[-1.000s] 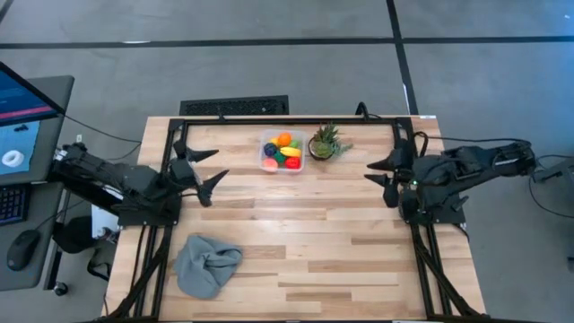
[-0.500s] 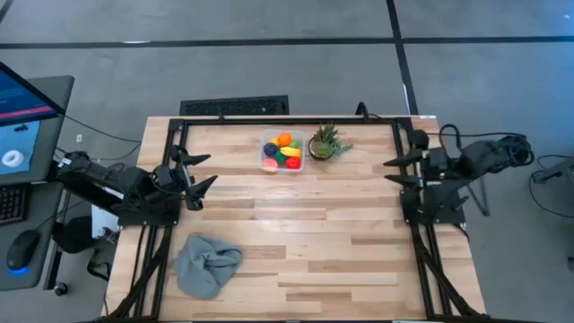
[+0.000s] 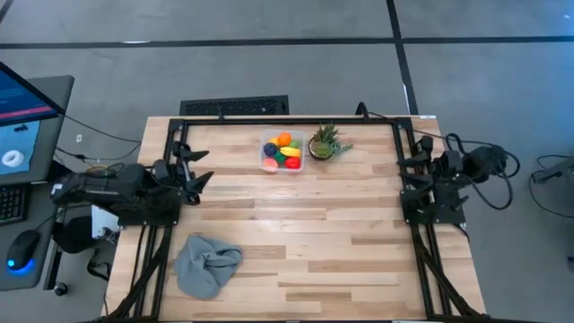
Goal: Pick and placing Produce into tupperware
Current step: Return to Home Position
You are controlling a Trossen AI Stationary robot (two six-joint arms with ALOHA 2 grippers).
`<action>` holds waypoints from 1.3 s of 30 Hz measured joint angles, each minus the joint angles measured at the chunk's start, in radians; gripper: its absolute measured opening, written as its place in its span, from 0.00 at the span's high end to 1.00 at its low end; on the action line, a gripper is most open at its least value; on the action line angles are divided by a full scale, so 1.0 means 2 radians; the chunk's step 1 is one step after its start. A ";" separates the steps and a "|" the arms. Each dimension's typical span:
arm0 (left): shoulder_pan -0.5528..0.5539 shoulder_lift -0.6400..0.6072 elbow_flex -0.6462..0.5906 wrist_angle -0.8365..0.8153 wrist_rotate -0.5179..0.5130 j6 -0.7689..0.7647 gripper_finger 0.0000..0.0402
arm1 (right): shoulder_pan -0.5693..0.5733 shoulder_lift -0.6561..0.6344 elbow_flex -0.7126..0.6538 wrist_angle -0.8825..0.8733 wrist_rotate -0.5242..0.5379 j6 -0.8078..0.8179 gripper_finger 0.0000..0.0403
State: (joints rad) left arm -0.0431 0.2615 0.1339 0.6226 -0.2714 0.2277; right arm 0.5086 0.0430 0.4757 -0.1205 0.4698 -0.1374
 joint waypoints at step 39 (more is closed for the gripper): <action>0.073 -0.001 -0.062 0.041 0.027 -0.071 0.29 | -0.155 -0.020 -0.145 0.094 -0.121 0.114 0.58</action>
State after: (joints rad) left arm 0.1036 0.2587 0.0101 0.7042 -0.2169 0.0860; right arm 0.1977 0.0025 0.1856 0.0677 0.2273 0.0906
